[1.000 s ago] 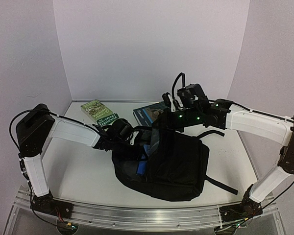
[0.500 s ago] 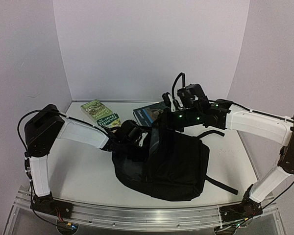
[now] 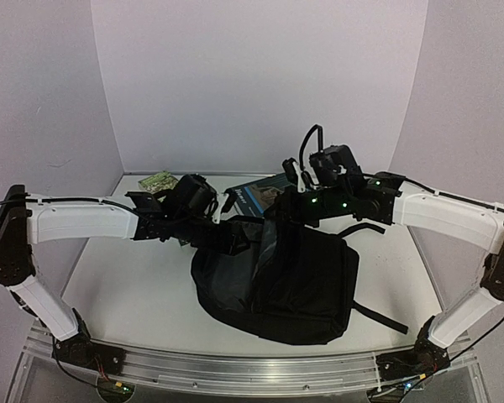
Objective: Pack the student bag
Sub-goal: Place the files in the student bag, then adjust the student bag at the center of the board, then pick up the book from the center of the board.
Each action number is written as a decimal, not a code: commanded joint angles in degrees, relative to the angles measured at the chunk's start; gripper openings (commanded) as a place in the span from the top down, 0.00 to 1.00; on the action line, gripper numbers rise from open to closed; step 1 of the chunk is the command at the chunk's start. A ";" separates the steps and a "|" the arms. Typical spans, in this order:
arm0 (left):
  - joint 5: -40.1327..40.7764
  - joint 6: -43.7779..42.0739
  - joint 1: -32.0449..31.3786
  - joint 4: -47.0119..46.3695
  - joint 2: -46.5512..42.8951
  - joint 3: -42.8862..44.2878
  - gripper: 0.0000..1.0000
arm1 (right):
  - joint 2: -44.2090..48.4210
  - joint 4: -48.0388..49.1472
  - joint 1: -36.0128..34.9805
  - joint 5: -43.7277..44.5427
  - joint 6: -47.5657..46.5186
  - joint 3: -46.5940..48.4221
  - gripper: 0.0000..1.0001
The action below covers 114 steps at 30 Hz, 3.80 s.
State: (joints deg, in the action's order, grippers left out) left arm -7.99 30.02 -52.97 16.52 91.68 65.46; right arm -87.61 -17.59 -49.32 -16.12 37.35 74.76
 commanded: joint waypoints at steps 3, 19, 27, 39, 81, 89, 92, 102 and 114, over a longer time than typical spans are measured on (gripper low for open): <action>14.47 -3.02 3.96 13.58 -1.17 1.91 0.16 | 3.08 5.20 -0.48 0.40 -1.13 -0.43 1.00; 12.23 -4.46 8.31 16.65 7.65 5.17 0.40 | 11.59 5.12 -0.16 11.81 3.15 -10.36 1.00; 8.07 -5.02 8.31 15.27 3.72 1.09 0.89 | 11.70 5.46 4.45 12.90 3.98 -17.49 1.00; 0.77 8.55 8.23 16.08 -8.29 -9.33 0.99 | 9.15 4.94 11.61 7.07 5.54 -28.26 1.00; -15.99 5.93 32.66 9.13 -10.79 -0.36 0.05 | -16.79 21.56 22.84 -0.73 10.84 0.80 0.34; -15.19 6.59 33.93 9.68 -10.51 -0.72 0.04 | -30.69 30.12 23.92 -3.82 14.99 5.53 0.46; -15.30 6.98 34.13 9.69 -10.41 -1.17 0.04 | -34.34 31.42 24.03 -2.93 15.66 6.90 0.51; -15.34 7.46 34.30 10.16 -10.68 -2.01 0.04 | -40.63 37.12 24.81 0.33 19.92 8.03 0.59; -14.42 7.63 34.31 11.17 -11.27 -2.29 0.03 | -44.27 45.41 25.60 -0.64 23.50 8.44 0.70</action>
State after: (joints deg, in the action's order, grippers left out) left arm -22.75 37.52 -19.00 27.21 81.03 62.57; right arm -129.76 22.21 -24.13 -17.02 58.95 81.01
